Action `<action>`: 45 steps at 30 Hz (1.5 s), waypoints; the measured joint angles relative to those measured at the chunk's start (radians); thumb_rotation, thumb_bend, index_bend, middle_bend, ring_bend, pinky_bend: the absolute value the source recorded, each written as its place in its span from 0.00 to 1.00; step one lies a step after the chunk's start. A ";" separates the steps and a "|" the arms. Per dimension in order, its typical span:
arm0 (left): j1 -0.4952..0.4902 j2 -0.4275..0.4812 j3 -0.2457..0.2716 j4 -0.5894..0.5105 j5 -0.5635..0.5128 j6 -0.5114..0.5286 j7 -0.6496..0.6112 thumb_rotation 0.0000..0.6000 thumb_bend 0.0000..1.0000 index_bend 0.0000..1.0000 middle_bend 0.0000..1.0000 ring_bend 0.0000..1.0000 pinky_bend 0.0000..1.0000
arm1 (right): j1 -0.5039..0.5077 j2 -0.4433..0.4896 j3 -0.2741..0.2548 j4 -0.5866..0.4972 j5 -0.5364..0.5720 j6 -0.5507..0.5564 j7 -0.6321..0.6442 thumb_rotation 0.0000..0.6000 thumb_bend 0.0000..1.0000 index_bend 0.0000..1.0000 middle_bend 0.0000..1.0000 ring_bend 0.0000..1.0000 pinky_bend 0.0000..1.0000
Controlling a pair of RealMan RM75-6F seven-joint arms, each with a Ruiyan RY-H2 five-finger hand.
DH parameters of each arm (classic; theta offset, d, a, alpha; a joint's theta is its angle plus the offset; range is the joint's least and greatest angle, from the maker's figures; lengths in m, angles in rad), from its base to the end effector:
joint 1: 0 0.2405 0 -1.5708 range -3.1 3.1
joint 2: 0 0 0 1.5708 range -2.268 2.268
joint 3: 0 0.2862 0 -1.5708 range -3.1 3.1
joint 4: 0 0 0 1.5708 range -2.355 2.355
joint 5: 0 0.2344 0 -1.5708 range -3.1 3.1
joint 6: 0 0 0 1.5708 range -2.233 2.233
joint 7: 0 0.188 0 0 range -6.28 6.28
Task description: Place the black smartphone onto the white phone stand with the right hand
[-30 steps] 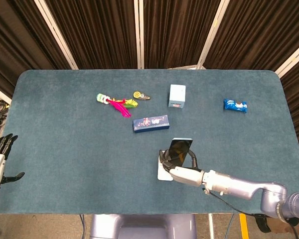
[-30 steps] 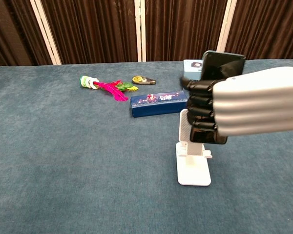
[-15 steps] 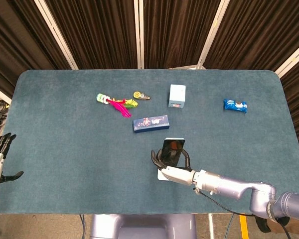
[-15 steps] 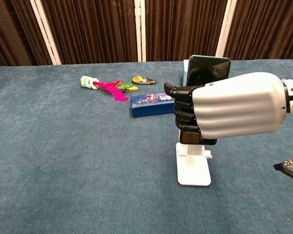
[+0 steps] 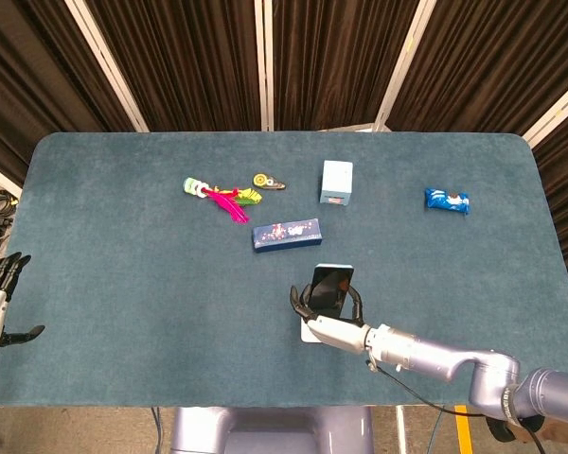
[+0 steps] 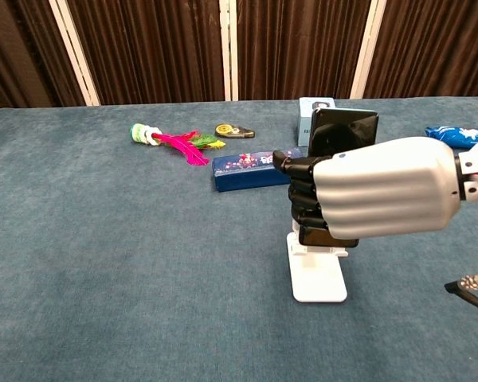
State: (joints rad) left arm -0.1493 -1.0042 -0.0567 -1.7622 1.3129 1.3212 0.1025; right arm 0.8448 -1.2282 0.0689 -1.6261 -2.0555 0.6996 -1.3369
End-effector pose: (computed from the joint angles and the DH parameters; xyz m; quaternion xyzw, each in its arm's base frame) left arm -0.3492 0.2467 0.1587 -0.5965 -0.4373 -0.3135 0.5955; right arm -0.1132 -0.3273 -0.0343 0.7753 0.5376 0.1212 0.3086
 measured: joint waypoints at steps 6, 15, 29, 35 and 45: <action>0.000 0.000 -0.001 0.001 -0.002 0.001 -0.002 1.00 0.00 0.00 0.00 0.00 0.00 | -0.002 -0.016 0.006 0.000 0.006 -0.016 -0.008 1.00 0.41 0.57 0.57 0.39 0.26; 0.000 0.002 0.000 0.001 -0.001 0.001 -0.005 1.00 0.00 0.00 0.00 0.00 0.00 | -0.009 -0.032 0.014 0.000 0.012 -0.027 -0.023 1.00 0.40 0.41 0.36 0.24 0.22; 0.000 0.002 0.003 -0.001 0.002 0.001 -0.007 1.00 0.00 0.00 0.00 0.00 0.00 | -0.045 -0.026 0.025 -0.019 0.037 -0.015 -0.044 1.00 0.38 0.15 0.12 0.05 0.13; 0.001 0.002 0.005 -0.004 0.006 0.005 -0.003 1.00 0.00 0.00 0.00 0.00 0.00 | -0.057 -0.011 0.019 -0.024 0.030 0.009 -0.032 1.00 0.38 0.15 0.12 0.05 0.14; 0.002 -0.001 0.009 -0.006 0.013 0.007 0.004 1.00 0.00 0.00 0.00 0.00 0.00 | -0.085 0.046 -0.009 -0.031 -0.019 0.155 0.066 1.00 0.38 0.15 0.12 0.06 0.16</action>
State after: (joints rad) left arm -0.1476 -1.0055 -0.0472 -1.7679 1.3255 1.3283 0.1067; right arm 0.7593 -1.1820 0.0602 -1.6567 -2.0741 0.8547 -1.2708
